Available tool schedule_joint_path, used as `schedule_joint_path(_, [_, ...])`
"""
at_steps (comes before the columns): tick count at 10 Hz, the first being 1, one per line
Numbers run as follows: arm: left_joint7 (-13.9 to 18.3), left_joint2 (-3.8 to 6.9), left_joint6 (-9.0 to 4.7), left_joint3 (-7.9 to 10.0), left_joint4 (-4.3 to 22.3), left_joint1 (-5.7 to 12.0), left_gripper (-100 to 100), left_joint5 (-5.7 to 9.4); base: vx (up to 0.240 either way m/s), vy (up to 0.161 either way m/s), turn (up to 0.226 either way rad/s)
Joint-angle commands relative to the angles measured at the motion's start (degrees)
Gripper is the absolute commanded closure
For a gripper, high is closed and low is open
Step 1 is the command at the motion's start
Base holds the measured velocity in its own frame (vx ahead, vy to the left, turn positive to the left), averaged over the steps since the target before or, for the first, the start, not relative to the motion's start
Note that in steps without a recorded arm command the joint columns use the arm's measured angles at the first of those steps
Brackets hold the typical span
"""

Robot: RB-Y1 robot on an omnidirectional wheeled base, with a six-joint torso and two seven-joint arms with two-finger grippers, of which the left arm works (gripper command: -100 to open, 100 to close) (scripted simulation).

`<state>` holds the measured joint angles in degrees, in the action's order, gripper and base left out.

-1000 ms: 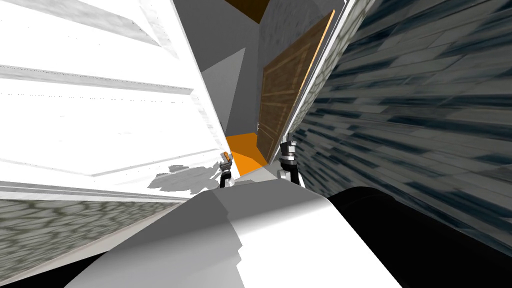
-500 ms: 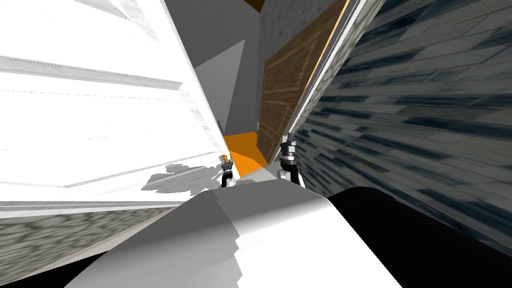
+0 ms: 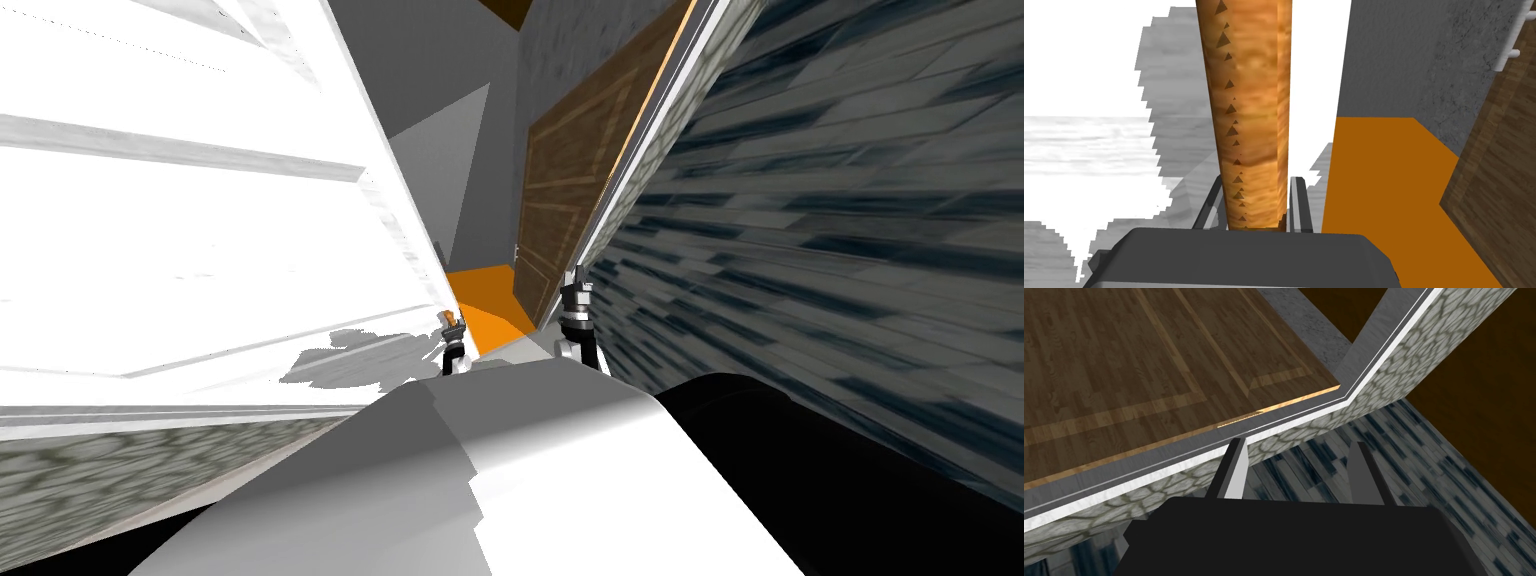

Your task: Push the door open

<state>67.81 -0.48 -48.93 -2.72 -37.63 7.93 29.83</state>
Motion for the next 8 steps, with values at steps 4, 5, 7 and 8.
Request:
schedule_joint_path(4, [-0.6, 1.81, -0.51, 1.83, -0.3, 0.04, 100, 1.09, 0.129, -0.004, 0.003])
schedule_joint_path(5, [-0.6, 1.81, -0.51, 1.83, -0.3, 0.04, 100, 1.09, 0.149, -0.001, 0.033])
schedule_joint_path(7, [-1.0, 2.61, -0.68, 3.03, -0.6, -0.18, 100, 1.85, 0.114, 0.000, 0.000])
schedule_joint_path(8, [-1.1, 2.79, -0.73, 3.36, -0.7, -0.25, 100, 2.06, 0.179, -0.004, 0.021])
